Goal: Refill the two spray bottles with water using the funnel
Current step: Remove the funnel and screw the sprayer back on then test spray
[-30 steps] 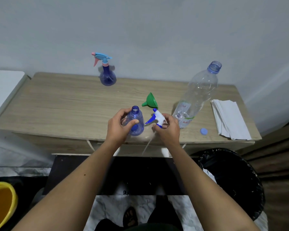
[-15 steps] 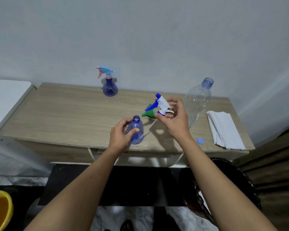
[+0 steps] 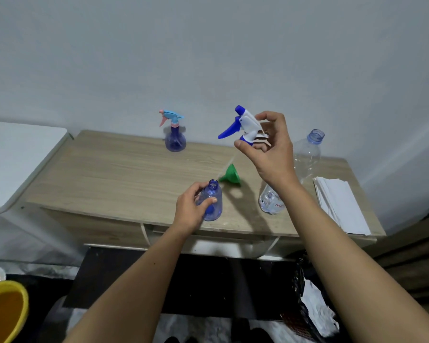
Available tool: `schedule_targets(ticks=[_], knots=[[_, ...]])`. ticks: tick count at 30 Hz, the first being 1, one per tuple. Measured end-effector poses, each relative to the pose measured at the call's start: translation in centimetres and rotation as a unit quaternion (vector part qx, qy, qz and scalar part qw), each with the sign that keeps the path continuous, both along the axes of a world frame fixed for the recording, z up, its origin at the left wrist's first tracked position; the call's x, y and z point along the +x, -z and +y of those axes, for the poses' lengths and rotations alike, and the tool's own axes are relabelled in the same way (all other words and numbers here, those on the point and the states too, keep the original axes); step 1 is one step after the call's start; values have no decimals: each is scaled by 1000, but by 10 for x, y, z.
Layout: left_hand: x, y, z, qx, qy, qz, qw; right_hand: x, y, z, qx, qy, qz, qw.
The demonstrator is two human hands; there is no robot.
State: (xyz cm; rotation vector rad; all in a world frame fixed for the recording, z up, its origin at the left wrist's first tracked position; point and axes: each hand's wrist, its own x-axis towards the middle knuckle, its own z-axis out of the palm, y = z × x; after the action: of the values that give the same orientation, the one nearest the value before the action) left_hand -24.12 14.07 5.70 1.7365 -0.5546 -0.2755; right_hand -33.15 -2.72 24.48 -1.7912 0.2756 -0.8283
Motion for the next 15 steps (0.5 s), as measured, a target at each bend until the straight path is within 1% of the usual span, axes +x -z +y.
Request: schedule_targets(ticks=[3,7,11,15], knots=[[0,1,0,-3,-1,6,1000,2,-5,2,-5,-7,-7,1000],[1,3,0,-10,-2,7,1000,4,2,5,-13,-23,11,1000],[2,5,-1,-17,-2,8,1000,8,24,9,-28,-34,56,997],[2,7,-1,-23,0,11,1000,10,49,11,-64,-52,109,991]])
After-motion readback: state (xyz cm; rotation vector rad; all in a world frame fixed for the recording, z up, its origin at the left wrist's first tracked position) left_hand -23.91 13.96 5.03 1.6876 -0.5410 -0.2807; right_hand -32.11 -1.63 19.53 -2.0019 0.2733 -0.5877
